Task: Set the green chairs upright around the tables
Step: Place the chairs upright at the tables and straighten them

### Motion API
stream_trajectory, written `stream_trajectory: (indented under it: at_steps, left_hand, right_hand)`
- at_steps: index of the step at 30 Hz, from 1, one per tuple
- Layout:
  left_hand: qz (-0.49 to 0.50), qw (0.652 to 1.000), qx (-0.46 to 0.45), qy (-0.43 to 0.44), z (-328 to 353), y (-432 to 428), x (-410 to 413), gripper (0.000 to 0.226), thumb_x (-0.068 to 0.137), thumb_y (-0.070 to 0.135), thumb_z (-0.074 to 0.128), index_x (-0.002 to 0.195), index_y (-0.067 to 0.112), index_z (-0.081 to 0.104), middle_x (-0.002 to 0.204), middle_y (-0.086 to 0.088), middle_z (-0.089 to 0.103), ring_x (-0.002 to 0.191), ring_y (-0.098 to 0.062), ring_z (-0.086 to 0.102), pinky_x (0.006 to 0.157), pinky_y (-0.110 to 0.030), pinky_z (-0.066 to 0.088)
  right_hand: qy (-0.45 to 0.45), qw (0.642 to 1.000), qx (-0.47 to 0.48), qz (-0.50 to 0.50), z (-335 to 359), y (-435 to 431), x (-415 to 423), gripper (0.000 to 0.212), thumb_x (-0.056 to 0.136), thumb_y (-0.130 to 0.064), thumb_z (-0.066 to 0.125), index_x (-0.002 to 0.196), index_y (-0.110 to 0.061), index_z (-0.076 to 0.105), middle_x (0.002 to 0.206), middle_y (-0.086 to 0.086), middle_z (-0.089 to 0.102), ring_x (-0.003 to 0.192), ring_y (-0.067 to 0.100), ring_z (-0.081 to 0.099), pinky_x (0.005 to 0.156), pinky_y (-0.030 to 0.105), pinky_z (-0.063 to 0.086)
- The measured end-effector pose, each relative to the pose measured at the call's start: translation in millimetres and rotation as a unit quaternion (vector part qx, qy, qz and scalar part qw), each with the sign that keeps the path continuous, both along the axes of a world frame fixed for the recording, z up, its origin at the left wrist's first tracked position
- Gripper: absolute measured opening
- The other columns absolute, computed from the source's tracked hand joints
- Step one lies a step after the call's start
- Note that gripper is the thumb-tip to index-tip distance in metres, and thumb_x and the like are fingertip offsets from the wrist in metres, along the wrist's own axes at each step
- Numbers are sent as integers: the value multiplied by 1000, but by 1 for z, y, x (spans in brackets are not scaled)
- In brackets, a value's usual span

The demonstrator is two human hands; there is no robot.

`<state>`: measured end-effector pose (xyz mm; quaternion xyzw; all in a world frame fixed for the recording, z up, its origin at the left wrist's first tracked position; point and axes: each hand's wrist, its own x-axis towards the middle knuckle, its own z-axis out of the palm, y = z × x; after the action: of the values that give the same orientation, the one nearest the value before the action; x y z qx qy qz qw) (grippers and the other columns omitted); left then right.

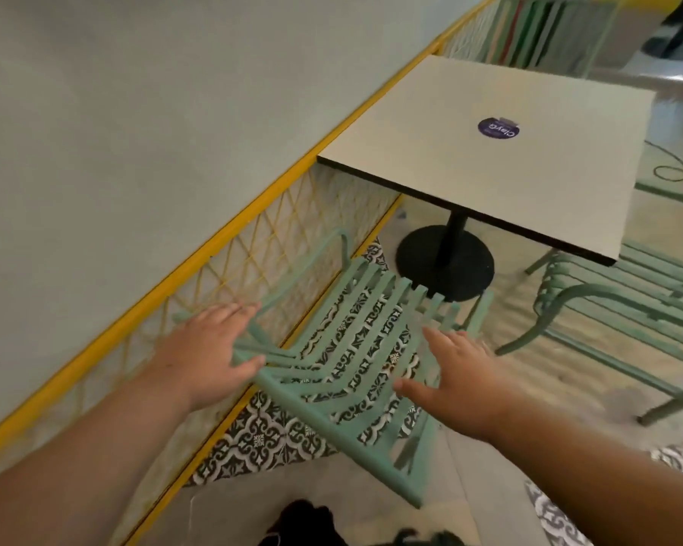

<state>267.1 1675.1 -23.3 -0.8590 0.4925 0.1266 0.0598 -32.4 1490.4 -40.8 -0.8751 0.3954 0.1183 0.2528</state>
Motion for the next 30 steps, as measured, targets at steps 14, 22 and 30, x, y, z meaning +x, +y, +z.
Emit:
stream_trajectory:
  at_steps: [14,22,30]
  left_hand:
    - [-210,976,52,36,-58,-9,130,95,82,86,35,161,39,11,169,8,19,155,-18,13,125,-43,13]
    - [-236,957,146,87,-85,-20,125,63,82,87,33,105,37,64,92,17,60,84,0,55,92,-31,48]
    - [-288,952,89,54,-118,-21,138,99,61,107,14,84,24,61,82,13,61,74,-1,58,56,-18,38]
  right_hand:
    - [50,979,7,-195,-52,123,97,103,84,-86,43,165,-26,19,166,-5,33,153,24,25,125,40,20]
    - [87,975,50,-197,-76,136,106,124,50,-103,3,140,-34,53,123,-9,62,117,16,56,99,35,49]
    - [88,978,6,-187,-98,135,100,133,44,-105,-6,141,-37,55,98,-12,61,99,13,63,81,28,51]
